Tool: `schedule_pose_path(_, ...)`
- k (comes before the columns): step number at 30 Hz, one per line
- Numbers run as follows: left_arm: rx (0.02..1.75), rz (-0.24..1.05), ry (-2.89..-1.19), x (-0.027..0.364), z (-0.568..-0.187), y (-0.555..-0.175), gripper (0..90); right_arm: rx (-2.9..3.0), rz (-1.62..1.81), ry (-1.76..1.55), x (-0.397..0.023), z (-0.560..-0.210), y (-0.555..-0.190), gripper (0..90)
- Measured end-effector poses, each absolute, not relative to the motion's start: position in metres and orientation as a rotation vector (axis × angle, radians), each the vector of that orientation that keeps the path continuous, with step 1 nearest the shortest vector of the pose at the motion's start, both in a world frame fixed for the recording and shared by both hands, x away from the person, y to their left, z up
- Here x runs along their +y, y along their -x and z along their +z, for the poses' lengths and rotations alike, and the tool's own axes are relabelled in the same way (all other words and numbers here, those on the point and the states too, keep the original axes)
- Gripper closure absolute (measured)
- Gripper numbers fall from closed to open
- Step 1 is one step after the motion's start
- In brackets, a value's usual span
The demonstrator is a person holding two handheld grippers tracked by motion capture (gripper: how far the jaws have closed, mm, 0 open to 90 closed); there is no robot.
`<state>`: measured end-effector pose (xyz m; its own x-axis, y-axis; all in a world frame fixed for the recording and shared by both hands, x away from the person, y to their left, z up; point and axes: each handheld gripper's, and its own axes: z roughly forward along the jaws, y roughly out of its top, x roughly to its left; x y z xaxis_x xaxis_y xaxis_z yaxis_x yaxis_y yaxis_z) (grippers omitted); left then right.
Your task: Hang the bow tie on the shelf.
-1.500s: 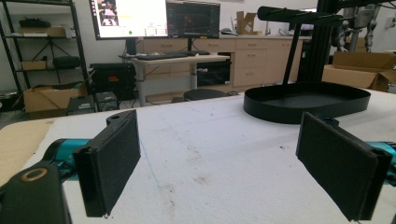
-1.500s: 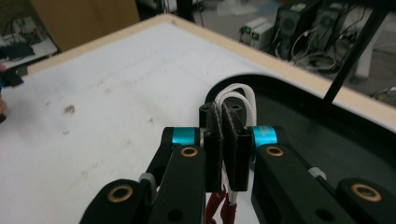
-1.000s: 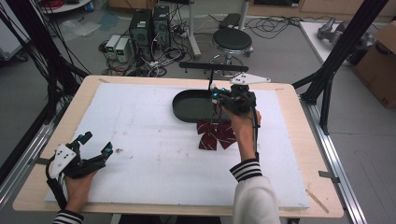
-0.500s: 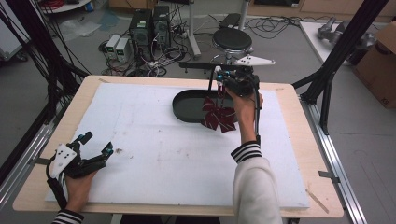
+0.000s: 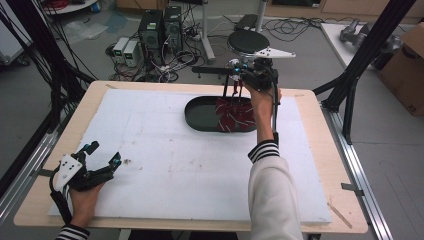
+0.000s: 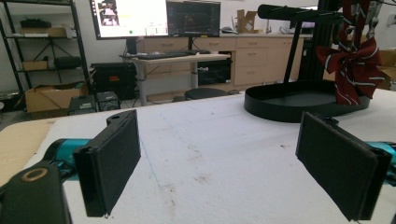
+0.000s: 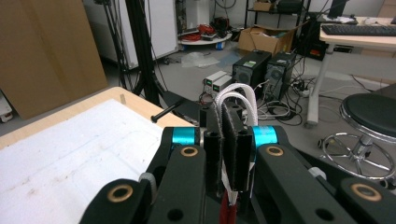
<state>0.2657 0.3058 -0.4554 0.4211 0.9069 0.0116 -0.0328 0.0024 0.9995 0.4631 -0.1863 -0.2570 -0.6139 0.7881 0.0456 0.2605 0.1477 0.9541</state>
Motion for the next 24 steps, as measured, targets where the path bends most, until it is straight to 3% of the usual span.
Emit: schedule_pose_path(24,0.856,0.905,-1.358,0.306,-0.456,-0.266,14.1,1.915,1.406,-0.969,-0.188,-0.263,-0.502,87.2)
